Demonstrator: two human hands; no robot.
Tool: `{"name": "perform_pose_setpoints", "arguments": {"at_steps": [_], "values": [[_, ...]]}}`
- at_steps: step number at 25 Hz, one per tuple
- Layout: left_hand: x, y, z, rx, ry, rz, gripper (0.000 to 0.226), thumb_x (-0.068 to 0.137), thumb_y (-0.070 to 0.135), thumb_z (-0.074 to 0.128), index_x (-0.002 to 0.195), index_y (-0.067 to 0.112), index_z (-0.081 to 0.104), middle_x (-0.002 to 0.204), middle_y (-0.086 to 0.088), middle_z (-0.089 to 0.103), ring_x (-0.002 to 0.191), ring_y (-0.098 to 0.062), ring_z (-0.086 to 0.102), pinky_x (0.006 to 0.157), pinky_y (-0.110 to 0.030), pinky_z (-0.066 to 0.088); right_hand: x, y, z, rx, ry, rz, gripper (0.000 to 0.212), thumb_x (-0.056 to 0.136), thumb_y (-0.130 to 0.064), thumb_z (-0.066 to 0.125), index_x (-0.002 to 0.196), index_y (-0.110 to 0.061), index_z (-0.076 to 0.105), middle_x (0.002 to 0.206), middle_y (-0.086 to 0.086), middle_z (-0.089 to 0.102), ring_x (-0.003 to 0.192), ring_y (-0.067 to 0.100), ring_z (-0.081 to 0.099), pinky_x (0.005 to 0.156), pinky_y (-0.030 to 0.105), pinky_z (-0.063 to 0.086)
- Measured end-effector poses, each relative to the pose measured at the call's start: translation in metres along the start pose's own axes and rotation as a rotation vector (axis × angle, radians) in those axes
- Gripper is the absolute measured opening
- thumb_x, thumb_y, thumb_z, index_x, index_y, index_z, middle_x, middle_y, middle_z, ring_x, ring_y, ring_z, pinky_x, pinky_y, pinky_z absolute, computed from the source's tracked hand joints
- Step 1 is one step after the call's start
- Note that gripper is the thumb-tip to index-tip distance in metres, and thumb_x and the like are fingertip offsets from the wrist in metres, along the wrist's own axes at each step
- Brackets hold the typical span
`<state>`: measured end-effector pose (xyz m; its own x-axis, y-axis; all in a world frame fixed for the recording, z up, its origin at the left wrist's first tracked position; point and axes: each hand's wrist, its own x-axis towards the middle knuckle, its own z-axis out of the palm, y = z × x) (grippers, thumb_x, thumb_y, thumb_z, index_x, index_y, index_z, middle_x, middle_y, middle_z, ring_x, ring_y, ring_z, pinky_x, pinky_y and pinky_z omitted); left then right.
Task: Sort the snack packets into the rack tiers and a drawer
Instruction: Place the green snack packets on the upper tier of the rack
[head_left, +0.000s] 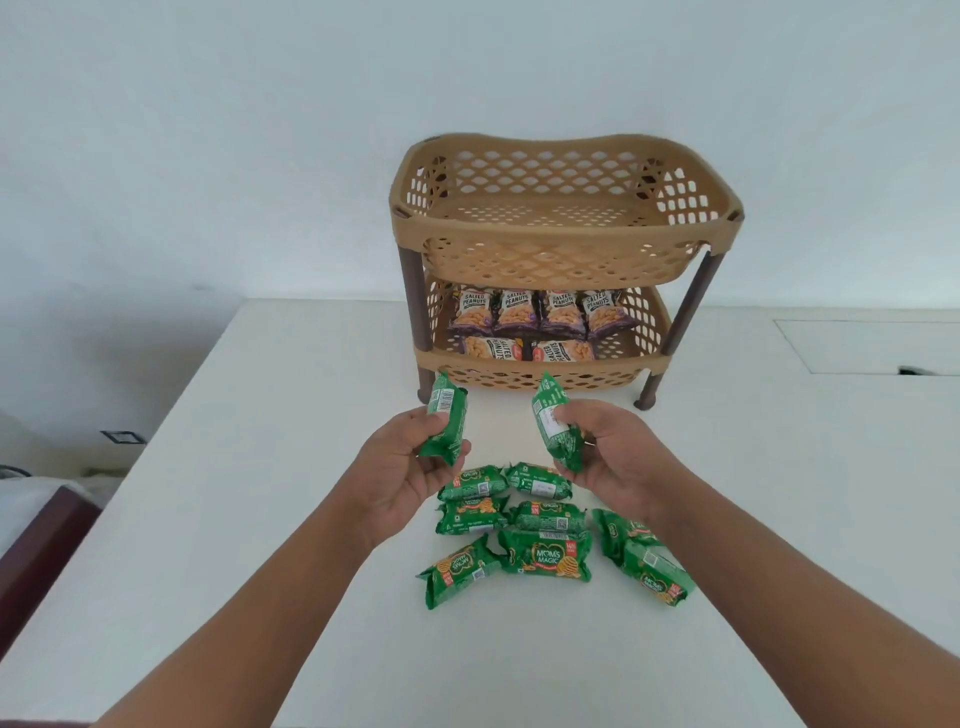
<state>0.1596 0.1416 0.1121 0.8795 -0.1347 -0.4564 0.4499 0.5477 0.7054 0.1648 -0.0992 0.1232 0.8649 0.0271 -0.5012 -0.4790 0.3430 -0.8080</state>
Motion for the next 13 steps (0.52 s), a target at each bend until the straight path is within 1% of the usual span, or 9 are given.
{"name": "perform_pose_setpoints", "arguments": {"at_steps": [2,5,7,9,10,11,13], "values": [[-0.001,0.004,0.019,0.038,-0.018,0.033,0.032,0.088,0.007,0.069,0.120,0.004,0.061,0.101,-0.017,0.070,0.081,-0.029,0.072,0.065,-0.032,0.061,-0.001,-0.016,-0.004,-0.018,-0.049,-0.018,0.016,0.087,-0.008,0.070,0.103,-0.009,0.069,0.081,0.006,0.072,0.063,0.015,0.066,0.057,0.029,0.053],[-0.004,0.020,0.053,0.141,-0.041,0.096,0.029,0.091,-0.001,0.061,0.119,0.008,0.060,0.105,-0.017,0.064,0.080,-0.026,0.070,0.065,-0.032,0.060,-0.002,-0.050,-0.011,-0.050,-0.146,-0.063,0.025,0.087,-0.007,0.073,0.111,-0.007,0.068,0.093,0.009,0.073,0.070,0.016,0.067,0.057,0.027,0.055],[-0.005,0.035,0.081,0.274,-0.042,0.166,0.037,0.084,-0.003,0.060,0.119,0.010,0.062,0.105,-0.014,0.063,0.081,-0.023,0.067,0.065,-0.031,0.057,-0.001,-0.079,-0.018,-0.086,-0.210,-0.119,0.029,0.086,-0.005,0.074,0.115,-0.005,0.069,0.098,0.010,0.076,0.073,0.016,0.070,0.060,0.027,0.056],[-0.005,0.049,0.105,0.384,-0.019,0.218,0.049,0.071,0.000,0.063,0.118,0.015,0.066,0.098,-0.009,0.067,0.081,-0.020,0.063,0.063,-0.030,0.051,0.001,-0.107,-0.025,-0.123,-0.262,-0.175,0.030,0.086,-0.004,0.075,0.115,-0.002,0.069,0.099,0.012,0.076,0.075,0.017,0.072,0.065,0.029,0.058],[-0.006,0.056,0.116,0.417,-0.008,0.239,0.051,0.067,0.001,0.062,0.115,0.018,0.067,0.094,-0.006,0.070,0.079,-0.018,0.061,0.063,-0.030,0.047,0.003,-0.121,-0.029,-0.136,-0.279,-0.200,0.030,0.086,-0.003,0.075,0.115,-0.001,0.068,0.099,0.013,0.076,0.075,0.018,0.072,0.067,0.031,0.059],[-0.006,0.063,0.124,0.440,0.000,0.261,0.050,0.068,0.000,0.060,0.113,0.020,0.068,0.091,-0.003,0.073,0.078,-0.016,0.060,0.062,-0.029,0.043,0.004,-0.134,-0.031,-0.147,-0.287,-0.222,0.030,0.086,-0.003,0.075,0.115,0.000,0.068,0.099,0.014,0.076,0.077,0.019,0.072,0.068,0.032,0.059],[-0.006,0.080,0.137,0.479,0.015,0.301,0.039,0.080,0.000,0.060,0.113,0.021,0.067,0.091,0.000,0.074,0.076,-0.014,0.059,0.062,-0.028,0.039,0.007,-0.159,-0.034,-0.159,-0.294,-0.264,0.031,0.086,-0.003,0.075,0.116,-0.001,0.067,0.102,0.015,0.076,0.081,0.021,0.072,0.071,0.033,0.059]]}}
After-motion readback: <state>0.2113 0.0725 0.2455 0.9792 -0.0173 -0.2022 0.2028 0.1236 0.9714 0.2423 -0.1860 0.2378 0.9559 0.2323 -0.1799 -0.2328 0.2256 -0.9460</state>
